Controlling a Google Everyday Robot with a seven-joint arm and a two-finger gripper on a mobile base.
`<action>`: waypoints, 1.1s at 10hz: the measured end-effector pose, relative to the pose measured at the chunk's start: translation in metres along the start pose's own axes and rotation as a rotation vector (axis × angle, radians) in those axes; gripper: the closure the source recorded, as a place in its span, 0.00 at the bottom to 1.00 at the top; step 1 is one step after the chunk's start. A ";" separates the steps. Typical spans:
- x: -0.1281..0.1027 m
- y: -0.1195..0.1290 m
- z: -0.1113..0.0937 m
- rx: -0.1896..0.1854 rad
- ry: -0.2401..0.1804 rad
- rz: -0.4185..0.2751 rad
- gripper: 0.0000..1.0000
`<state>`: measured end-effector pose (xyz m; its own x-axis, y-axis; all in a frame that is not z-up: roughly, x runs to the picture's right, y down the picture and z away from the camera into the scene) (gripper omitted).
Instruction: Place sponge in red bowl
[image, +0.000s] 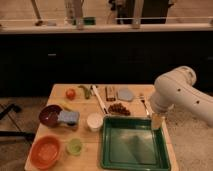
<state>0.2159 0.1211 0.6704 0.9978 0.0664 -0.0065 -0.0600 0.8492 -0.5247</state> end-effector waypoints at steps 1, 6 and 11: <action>-0.021 0.005 0.001 -0.005 -0.021 -0.011 0.20; -0.064 0.010 0.006 -0.019 -0.043 -0.061 0.20; -0.064 0.015 0.010 -0.018 -0.064 -0.040 0.20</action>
<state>0.1507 0.1345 0.6719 0.9954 0.0664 0.0691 -0.0188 0.8422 -0.5388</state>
